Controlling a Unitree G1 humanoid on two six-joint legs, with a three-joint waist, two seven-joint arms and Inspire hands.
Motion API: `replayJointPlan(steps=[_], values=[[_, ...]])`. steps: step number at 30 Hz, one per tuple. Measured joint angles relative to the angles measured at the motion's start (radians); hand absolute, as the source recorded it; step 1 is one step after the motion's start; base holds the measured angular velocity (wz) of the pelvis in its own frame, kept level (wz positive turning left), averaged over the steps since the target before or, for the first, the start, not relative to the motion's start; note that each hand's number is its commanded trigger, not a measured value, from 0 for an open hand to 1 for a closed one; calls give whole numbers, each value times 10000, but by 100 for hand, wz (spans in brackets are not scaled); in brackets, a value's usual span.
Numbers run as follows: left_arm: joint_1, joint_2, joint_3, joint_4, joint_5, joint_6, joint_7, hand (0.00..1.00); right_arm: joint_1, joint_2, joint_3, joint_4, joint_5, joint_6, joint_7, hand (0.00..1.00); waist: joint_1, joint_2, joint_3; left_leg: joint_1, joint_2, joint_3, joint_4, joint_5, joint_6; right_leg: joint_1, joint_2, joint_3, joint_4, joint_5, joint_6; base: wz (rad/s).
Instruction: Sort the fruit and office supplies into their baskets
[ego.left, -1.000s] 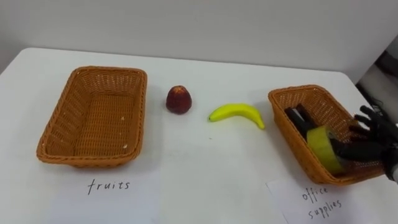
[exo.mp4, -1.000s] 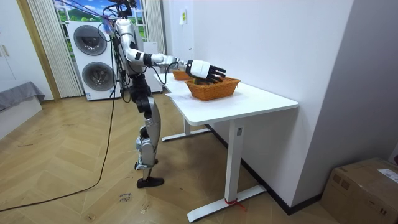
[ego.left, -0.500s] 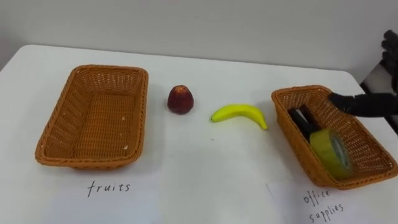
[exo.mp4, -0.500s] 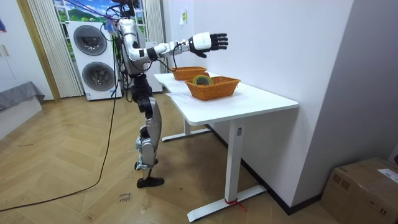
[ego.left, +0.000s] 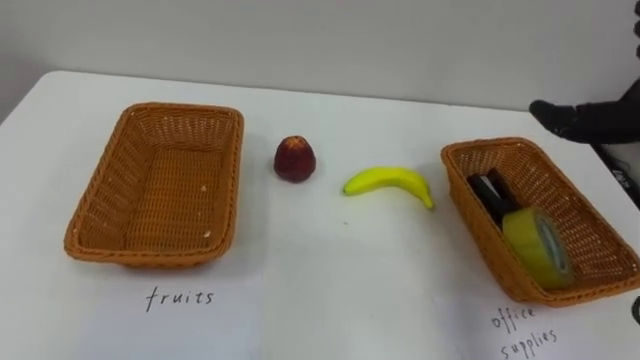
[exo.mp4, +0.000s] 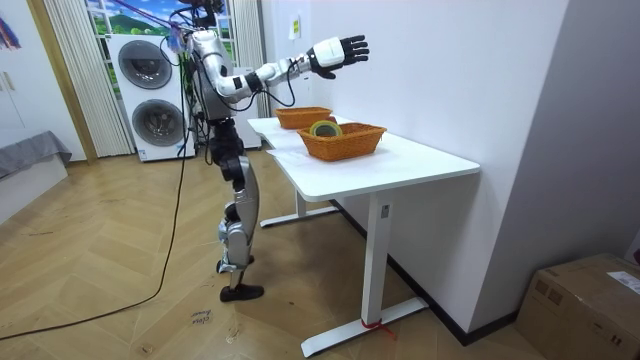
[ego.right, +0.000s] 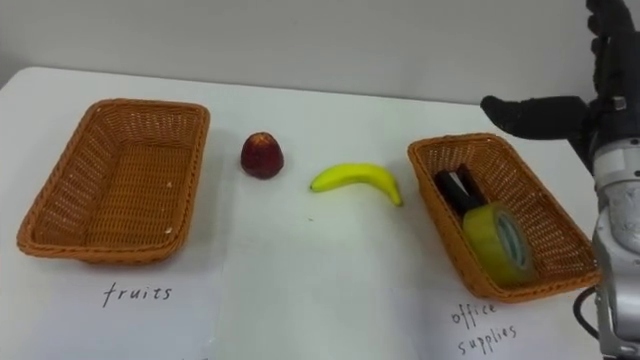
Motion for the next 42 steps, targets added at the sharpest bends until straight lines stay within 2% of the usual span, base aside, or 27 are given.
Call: replayJointPlan(steps=[3, 4, 6, 10, 12, 17, 20, 23, 29, 34, 38, 42], values=[[-10, 17, -17, 1, -4, -3, -77, 0, -157, -4, 479, 133, -6, 0, 45, 0, 102, -24, 13, -6, -3, -88, 62, 1, 0, 37, -13, -139, -12, 0, 0, 10], [-12, 17, -56, 3, 0, -3, -153, 0, -267, -4, 703, 182, -70, -1, 86, 0, 232, -26, 16, -17, -3, -109, 64, 1, -1, 38, -15, -182, -14, 0, 0, 6], [-8, 23, -91, 40, 0, -16, -216, 0, -474, -5, 1048, 385, -136, -5, 115, 0, 332, -56, 23, -57, -10, -275, 59, 1, -1, 89, -33, -484, -18, 0, 0, 19], [-93, 67, -91, 29, 3, -5, -299, 0, -951, -14, 1197, 1072, -68, -13, 196, 0, 419, -141, 27, -279, -23, -583, 174, 3, -5, 77, -49, -782, -19, 0, 1, 27], [-183, 103, -91, -10, 6, -2, -302, 0, -1099, -120, 1391, 1301, 10, -13, 158, 0, 579, -180, 29, -490, -21, -670, 236, 10, -17, -43, -57, -905, -18, 0, 0, 14], [-419, 357, -242, -338, 4, 24, -219, 0, -1390, -261, 2284, 2424, 177, -50, 150, 0, 860, -378, -5, -1051, -19, -956, 486, 35, -52, -336, -67, -1230, -17, 1, -1, 17], [-483, 534, -621, -416, -7, 73, -165, 0, -1759, -291, 2990, 3236, 65, 23, 157, 0, 973, -425, -26, -1172, -29, -1031, 537, 35, -53, -402, -72, -1327, -15, 1, -2, 10], [-533, 567, -799, -414, -12, 83, -140, 0, -2242, -312, 3355, 3930, -10, 33, 200, 0, 1010, -441, -22, -1403, -64, -1118, 602, 43, -52, -579, -90, -1387, -13, 2, -4, 7], [-583, 581, -788, -504, -13, 83, -153, 0, -3116, -384, 3367, 4856, -269, 30, 121, 0, 1129, -602, 14, -1993, -155, -1256, 758, 136, -10, -1106, -166, -1529, -10, 13, -22, 6], [-720, 660, -756, -597, -12, 58, -174, 0, -3121, -434, 3387, 5008, -680, -3, 74, 0, 1233, -674, 62, -2158, -182, -1321, 761, 149, 9, -1246, -191, -1601, -13, 13, -21, 6], [-1075, 751, -777, -548, -11, -6, -187, 0, -3168, -884, 3752, 6026, -819, -118, 453, 0, 1297, -714, 79, -2291, -199, -1478, 754, 177, 0, -1314, -206, -1763, -15, 13, -21, 12], [-1112, 801, -789, -516, -10, -59, -171, 0, -3166, -1032, 3874, 6297, -831, -121, 857, 0, 1287, -735, 107, -2307, -194, -1466, 738, 188, -11, -1338, -196, -1758, -16, 13, -21, -2]])
